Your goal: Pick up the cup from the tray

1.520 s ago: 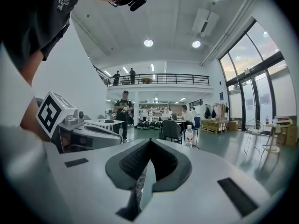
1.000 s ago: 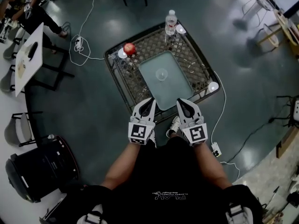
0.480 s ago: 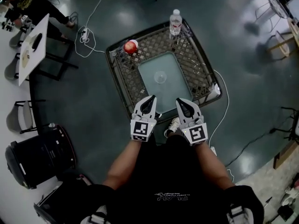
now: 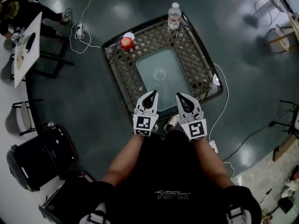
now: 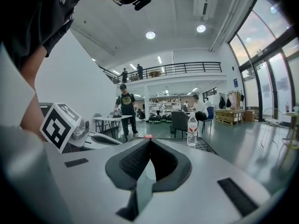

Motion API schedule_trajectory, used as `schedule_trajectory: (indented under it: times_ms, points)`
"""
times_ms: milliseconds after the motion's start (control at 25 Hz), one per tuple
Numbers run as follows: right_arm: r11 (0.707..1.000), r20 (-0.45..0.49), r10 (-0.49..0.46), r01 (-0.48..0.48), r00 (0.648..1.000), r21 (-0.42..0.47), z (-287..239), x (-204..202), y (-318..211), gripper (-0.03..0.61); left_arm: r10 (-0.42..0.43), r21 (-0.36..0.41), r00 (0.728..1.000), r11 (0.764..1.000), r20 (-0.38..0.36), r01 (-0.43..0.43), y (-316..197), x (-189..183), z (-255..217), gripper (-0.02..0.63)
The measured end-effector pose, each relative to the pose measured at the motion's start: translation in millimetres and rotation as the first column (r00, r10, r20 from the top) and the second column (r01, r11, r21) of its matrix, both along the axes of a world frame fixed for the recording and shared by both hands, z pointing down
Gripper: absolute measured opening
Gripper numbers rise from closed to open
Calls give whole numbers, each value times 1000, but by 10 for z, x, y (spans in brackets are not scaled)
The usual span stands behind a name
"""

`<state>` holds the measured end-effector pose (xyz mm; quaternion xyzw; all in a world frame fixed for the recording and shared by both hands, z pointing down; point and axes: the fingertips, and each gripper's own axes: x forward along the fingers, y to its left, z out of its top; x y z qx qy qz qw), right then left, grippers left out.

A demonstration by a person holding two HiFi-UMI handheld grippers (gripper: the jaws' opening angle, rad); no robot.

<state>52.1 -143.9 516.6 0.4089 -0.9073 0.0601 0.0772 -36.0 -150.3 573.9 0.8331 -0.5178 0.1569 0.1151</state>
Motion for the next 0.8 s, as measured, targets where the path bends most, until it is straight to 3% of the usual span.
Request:
schedule_trajectory:
  times_ms: [240, 440, 800]
  points:
    - [1000, -5, 9, -9, 1000, -3, 42, -131, -92, 9, -9, -34, 999, 999, 39, 11, -159, -137, 308, 16]
    - [999, -29, 31, -32, 999, -30, 175, -132, -157, 9, 9, -78, 999, 997, 53, -5, -257, -79, 503, 130]
    - [978, -153, 65, -94, 986, -187, 846, -136, -284, 9, -8, -141, 995, 990, 95, 21, -549, -82, 885, 213]
